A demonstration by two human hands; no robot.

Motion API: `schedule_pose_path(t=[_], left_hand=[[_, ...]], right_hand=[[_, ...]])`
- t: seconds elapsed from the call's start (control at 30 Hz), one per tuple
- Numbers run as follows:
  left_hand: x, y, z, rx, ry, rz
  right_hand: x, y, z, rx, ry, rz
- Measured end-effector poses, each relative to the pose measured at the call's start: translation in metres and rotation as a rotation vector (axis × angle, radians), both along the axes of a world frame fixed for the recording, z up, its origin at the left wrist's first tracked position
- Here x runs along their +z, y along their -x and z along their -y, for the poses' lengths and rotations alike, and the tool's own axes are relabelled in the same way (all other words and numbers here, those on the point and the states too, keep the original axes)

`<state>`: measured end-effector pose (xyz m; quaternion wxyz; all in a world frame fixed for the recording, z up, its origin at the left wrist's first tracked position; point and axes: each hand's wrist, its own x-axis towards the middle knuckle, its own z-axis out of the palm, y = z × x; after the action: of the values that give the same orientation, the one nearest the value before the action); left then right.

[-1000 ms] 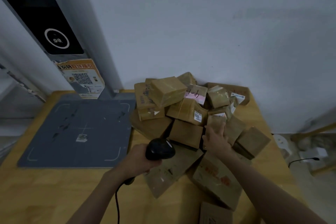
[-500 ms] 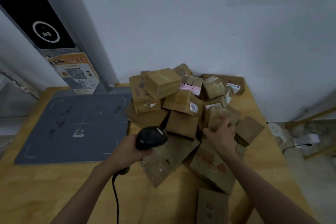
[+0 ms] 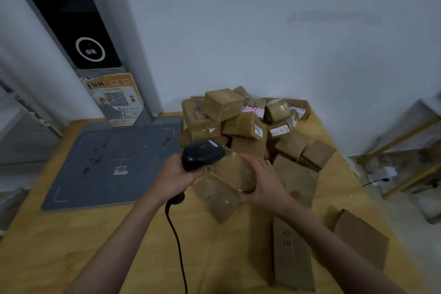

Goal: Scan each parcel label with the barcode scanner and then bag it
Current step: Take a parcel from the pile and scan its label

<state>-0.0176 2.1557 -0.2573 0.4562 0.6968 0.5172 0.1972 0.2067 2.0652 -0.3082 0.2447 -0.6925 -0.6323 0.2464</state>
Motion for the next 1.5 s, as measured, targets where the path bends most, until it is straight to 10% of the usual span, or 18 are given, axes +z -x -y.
schedule_pose_path(t=[0.6,0.97,1.5], left_hand=[[0.022,0.075,0.069,-0.029,-0.015,0.129],[0.035,0.078,0.075,-0.005,-0.01,0.229],[0.038,0.082,0.064,0.007,-0.076,0.115]], right_hand=[[0.0,0.091,0.044,-0.231,-0.127,-0.15],[0.019,0.067,0.039,-0.336,-0.058,-1.005],[0.025,0.035,0.02,-0.098,-0.115,-0.749]])
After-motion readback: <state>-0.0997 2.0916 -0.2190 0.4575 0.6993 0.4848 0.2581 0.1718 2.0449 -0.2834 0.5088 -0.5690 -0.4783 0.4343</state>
